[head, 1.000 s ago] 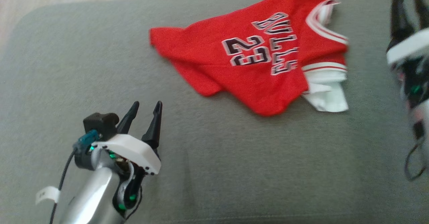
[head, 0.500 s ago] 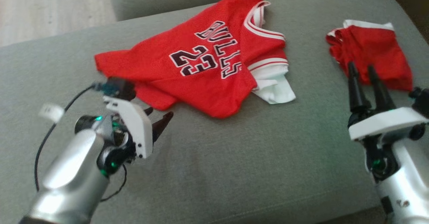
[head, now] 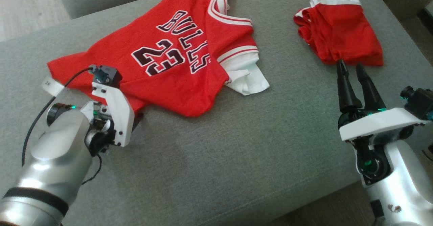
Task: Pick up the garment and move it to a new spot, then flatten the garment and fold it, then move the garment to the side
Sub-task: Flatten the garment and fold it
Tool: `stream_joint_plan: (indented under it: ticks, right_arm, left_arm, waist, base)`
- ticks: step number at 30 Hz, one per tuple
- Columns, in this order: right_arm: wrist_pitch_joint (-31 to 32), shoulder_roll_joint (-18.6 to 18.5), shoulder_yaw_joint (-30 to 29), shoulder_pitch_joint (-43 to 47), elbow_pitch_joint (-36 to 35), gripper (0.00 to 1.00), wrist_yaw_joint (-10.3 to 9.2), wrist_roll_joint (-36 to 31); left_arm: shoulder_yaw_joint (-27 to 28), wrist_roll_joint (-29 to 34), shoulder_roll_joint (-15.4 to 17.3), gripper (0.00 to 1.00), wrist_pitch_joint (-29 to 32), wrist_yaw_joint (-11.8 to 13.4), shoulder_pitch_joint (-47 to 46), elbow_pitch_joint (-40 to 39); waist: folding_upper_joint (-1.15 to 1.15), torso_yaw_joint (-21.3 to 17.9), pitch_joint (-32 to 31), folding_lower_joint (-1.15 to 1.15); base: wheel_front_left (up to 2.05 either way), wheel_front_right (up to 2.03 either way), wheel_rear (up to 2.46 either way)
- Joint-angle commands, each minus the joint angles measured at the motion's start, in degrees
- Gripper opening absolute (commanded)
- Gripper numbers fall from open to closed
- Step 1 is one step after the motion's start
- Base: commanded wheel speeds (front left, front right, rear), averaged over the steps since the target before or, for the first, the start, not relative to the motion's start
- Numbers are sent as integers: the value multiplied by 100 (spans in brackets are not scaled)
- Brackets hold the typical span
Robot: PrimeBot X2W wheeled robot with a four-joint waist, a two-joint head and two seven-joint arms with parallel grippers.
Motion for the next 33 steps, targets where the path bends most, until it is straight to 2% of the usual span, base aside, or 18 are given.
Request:
stream_joint_plan:
  ticks: [1, 2, 3, 8, 12, 17, 26, 29, 31, 32, 33]
  right_arm:
    - [1, -6, 64, 8, -240, 100, -4, -39]
    - [4, 5, 50, 25, -248, 100, -4, -49]
    - [6, 12, 33, 44, -252, 100, -4, -62]
    - [53, 20, -82, 187, -229, 100, -4, -133]
    - [177, -22, -150, 309, -256, 100, -4, -207]
    - [401, -59, -276, 489, -315, 100, -4, -310]
    - [973, -28, -454, 797, -473, 100, -4, -410]
    - [1129, -51, -596, 885, -567, 100, -4, -454]
    - [1211, -38, -662, 911, -632, 100, -4, -495]
    - [1245, -19, -684, 918, -658, 100, -4, -510]
    - [1273, 5, -697, 924, -679, 100, -4, -527]
  left_arm:
    - [136, 48, 171, 99, -32, -27, -367, -65]
    - [90, 40, 162, 53, -51, -29, -394, 26]
    - [41, 17, 152, 0, -88, -30, -423, 82]
    - [-419, -313, 172, 0, -69, -32, -495, -45]
    - [-988, -850, 432, 0, 306, -33, -581, -704]
    - [-1602, -1693, 1180, 0, 1031, -33, -756, -1898]
    - [-2033, -3038, 2624, 0, 2508, -34, -592, -3264]
    - [-2091, -3284, 2942, 0, 2745, -34, -437, -3506]
    - [-2120, -3269, 2994, 0, 2682, -30, -333, -3537]
    - [-2115, -3280, 2958, 46, 2582, -16, -261, -3506]
    - [-2103, -3295, 2891, 100, 2452, 5, -179, -3444]
  waist:
    - [0, -28, 12, 0]
    - [0, -35, 7, 0]
    - [0, -32, -2, 0]
    - [0, 134, -166, 0]
    - [0, 358, -369, 0]
    - [0, 619, -582, 0]
    - [0, 822, -787, 0]
    - [0, 846, -791, 0]
    - [0, 845, -773, 0]
    - [0, 843, -763, 0]
    - [0, 841, -754, 0]
  base:
    - [0, 0, 0]
    - [0, 0, 0]
    - [0, 0, 0]
    - [0, 0, 0]
    - [0, 0, 0]
    - [0, 0, 0]
    - [0, 0, 0]
    - [0, 0, 0]
    - [0, 0, 0]
    - [0, 0, 0]
    - [0, 0, 0]
